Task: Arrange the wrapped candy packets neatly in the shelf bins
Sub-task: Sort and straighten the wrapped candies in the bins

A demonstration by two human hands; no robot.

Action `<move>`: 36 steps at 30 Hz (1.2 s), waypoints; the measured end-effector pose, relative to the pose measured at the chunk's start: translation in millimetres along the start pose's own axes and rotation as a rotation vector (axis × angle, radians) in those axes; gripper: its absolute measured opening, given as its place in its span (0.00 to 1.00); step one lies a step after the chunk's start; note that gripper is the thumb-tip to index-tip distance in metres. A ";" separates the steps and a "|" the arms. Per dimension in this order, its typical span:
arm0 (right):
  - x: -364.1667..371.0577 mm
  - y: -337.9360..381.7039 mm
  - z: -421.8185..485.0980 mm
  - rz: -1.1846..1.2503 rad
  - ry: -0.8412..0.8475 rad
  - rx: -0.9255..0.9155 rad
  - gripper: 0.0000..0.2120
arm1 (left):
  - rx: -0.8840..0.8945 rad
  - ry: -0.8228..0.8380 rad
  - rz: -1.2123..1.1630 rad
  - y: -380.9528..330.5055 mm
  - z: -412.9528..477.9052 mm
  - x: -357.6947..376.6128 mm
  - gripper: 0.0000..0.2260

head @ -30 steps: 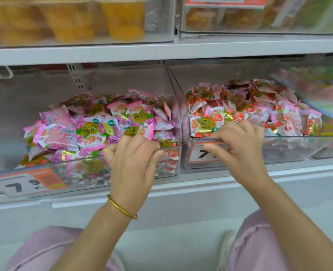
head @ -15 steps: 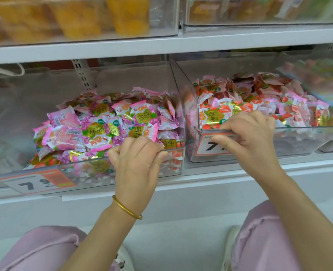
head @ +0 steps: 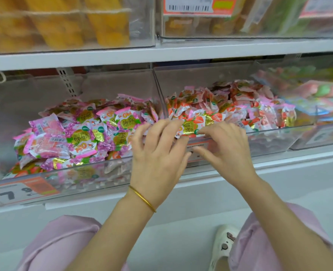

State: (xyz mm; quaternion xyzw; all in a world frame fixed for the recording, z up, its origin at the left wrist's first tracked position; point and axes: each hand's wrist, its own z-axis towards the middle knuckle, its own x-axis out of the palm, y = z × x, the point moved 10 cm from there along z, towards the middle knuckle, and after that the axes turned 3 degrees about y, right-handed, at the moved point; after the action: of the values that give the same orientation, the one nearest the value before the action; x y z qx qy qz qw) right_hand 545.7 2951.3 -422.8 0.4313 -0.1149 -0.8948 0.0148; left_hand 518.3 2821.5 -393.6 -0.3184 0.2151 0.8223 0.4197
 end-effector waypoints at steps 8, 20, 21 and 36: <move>-10.0 -42.5 -8.0 -0.143 0.007 0.109 0.22 | -0.005 0.160 0.126 0.5 8.1 32.5 0.08; -27.2 -45.4 2.5 0.111 -0.143 0.105 0.21 | -0.103 0.031 -0.053 12.1 14.0 23.8 0.06; -26.3 -45.9 -1.6 0.117 -0.135 0.106 0.22 | -0.084 0.036 -0.047 8.9 11.3 23.1 0.06; -40.5 -10.0 -21.3 -0.063 -0.037 0.023 0.22 | -0.158 0.124 -0.174 35.0 -25.1 -5.5 0.16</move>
State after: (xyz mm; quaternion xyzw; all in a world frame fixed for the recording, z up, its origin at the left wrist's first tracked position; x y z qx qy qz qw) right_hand 588.3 2962.0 -406.8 0.4183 -0.1118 -0.9012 -0.0204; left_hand 500.4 2783.4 -404.4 -0.4180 0.1467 0.7760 0.4489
